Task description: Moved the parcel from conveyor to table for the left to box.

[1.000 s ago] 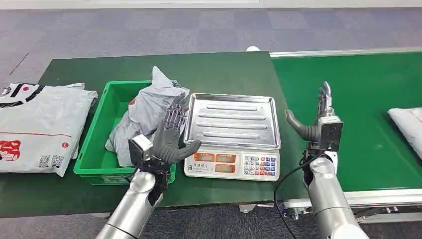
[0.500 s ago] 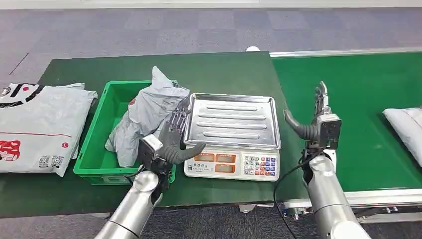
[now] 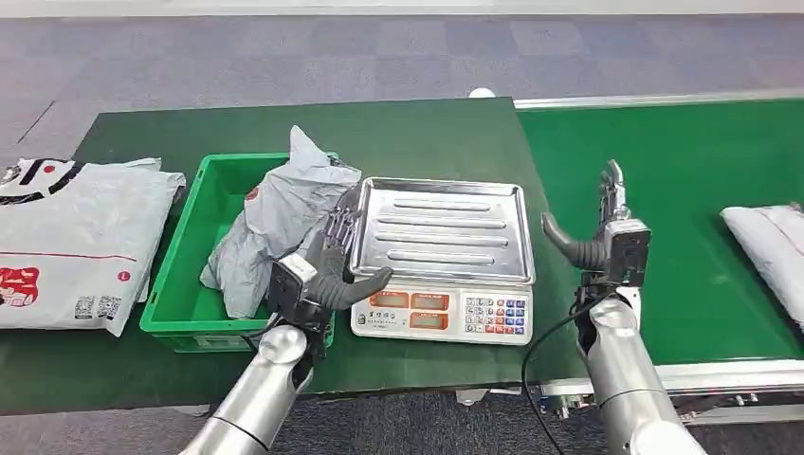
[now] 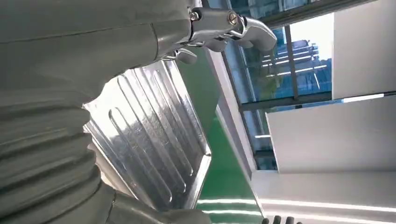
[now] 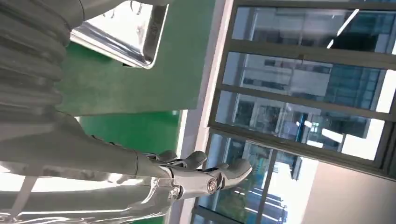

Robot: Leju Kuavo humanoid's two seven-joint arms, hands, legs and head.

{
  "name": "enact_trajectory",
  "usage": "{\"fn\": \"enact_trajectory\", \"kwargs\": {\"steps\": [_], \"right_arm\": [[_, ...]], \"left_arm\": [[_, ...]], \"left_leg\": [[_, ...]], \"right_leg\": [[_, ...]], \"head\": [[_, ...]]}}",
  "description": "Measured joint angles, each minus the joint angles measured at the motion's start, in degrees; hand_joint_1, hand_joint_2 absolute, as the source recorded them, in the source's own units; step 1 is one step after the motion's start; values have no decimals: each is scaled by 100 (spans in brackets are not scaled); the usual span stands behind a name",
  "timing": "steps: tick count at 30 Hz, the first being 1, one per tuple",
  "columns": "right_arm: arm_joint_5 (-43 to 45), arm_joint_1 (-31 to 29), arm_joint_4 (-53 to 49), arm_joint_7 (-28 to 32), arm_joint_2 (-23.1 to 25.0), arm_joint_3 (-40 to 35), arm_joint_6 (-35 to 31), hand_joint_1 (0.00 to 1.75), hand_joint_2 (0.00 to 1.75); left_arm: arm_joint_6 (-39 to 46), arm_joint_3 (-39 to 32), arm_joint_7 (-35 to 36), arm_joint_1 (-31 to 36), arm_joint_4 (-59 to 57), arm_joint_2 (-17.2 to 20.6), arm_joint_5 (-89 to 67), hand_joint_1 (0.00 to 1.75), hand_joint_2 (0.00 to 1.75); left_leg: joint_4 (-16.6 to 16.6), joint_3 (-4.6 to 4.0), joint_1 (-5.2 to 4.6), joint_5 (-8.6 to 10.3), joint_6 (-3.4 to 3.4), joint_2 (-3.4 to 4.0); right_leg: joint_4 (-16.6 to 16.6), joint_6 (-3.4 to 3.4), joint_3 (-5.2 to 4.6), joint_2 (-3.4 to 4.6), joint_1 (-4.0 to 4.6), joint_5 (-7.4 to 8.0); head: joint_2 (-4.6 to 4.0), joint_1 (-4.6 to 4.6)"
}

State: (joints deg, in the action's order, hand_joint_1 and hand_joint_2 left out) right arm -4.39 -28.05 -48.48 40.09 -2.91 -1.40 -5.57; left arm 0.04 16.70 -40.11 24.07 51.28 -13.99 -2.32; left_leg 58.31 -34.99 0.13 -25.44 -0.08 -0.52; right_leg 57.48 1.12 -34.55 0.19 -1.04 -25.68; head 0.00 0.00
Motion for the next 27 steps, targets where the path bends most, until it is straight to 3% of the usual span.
{"fn": "enact_trajectory", "kwargs": {"steps": [27], "right_arm": [[-7, 1, 4, 0, -48, 29, -59, 0, 175]], "left_arm": [[-100, 2, -2, 43, -177, -2, 129, 0, 175]], "left_leg": [[0, 0, 0, 0, 0, 0]], "right_leg": [[0, 0, -1, 0, 0, 0]], "head": [[0, 0]]}}
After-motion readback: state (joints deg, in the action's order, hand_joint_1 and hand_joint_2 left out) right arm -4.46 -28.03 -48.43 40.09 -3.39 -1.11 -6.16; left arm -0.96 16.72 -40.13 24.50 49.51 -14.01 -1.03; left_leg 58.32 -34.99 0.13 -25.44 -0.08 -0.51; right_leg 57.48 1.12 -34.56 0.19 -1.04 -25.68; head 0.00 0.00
